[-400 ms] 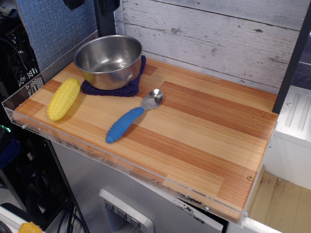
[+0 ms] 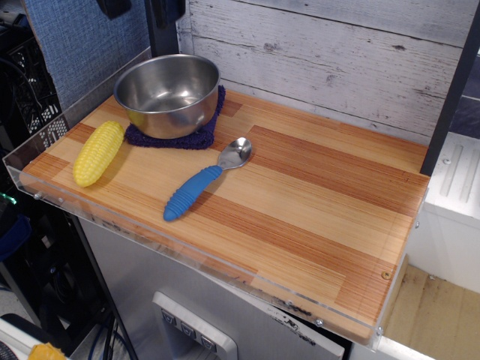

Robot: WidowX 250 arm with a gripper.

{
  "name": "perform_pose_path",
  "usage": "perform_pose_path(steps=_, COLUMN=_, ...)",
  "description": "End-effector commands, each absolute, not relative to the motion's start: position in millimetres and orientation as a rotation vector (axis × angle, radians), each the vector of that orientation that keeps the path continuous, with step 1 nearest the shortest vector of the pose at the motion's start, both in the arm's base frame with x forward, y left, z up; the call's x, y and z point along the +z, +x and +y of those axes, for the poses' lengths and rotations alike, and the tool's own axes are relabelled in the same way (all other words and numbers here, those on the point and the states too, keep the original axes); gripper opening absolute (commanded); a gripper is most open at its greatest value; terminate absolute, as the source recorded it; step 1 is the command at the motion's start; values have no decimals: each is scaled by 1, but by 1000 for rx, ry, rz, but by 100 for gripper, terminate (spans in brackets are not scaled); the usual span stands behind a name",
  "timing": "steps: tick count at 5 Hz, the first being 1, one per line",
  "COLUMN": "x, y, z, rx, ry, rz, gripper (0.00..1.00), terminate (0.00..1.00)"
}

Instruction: Put the squash inside the pot.

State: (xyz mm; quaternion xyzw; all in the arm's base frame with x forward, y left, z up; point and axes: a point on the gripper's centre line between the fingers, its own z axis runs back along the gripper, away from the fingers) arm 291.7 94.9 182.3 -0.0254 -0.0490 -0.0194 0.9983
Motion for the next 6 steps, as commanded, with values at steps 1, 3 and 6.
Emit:
perform_pose_path(steps=1, x=160, y=248, z=132, rx=31, ry=-26, rz=-86, gripper=100, terminate=0)
perform_pose_path(steps=3, x=133, y=204, z=165, rx=116, ry=18, rz=-115, gripper=100, terminate=0)
perform_pose_path(steps=6, x=78, y=269, z=166, rx=93, ry=46, rz=-54, gripper=100, terminate=0)
